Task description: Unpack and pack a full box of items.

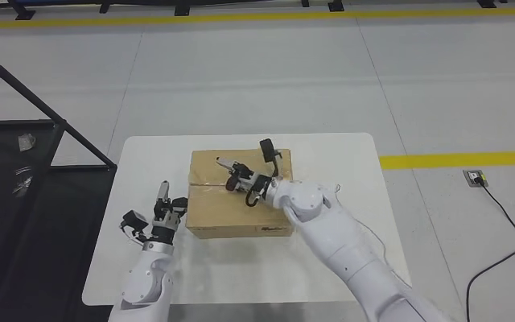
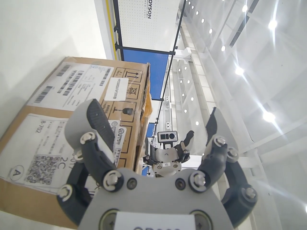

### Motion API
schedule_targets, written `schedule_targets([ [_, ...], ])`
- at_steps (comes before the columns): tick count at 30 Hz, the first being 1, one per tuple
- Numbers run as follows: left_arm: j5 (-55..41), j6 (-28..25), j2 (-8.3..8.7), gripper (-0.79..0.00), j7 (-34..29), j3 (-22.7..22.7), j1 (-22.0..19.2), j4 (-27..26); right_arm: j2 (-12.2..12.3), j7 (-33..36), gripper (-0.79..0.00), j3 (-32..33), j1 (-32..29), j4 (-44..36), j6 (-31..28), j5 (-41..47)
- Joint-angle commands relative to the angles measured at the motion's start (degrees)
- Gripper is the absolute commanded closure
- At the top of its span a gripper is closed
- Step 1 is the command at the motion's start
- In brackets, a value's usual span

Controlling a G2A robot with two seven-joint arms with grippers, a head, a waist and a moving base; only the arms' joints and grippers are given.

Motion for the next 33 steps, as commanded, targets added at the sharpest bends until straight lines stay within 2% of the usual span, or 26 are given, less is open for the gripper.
schedule_targets([
  [1,-0.3,0.0,0.08,-0.785,-0.2,0.0,0.1,0.0,-1.4,-0.3,-0.785,-1.7,0.7,1.0,-0.1,0.6],
  [11,-1.6,0.0,0.56,-0.785,-0.5,-0.7,0.1,0.4,-6.9,-3.1,-0.785,-5.0,3.3,7.9,-3.4,4.9],
  [17,-2.0,0.1,0.84,-0.785,-0.6,-1.0,-0.2,0.8,-8.7,-0.7,-0.785,-5.8,5.2,12.7,-4.0,4.2],
  [23,-2.2,0.0,1.05,-0.785,-0.5,-0.9,-0.5,1.1,-7.5,5.5,-0.785,-3.4,7.3,15.8,-6.7,4.0],
  [29,-2.1,0.2,1.22,-0.785,-0.3,-0.5,-1.0,1.4,-4.9,10.7,-0.785,-0.8,7.1,15.0,-8.4,1.8],
  [33,-1.9,0.2,1.31,-0.785,0.0,-0.2,-1.2,1.6,-2.7,11.3,-0.785,0.9,6.0,12.5,-9.1,-1.5],
])
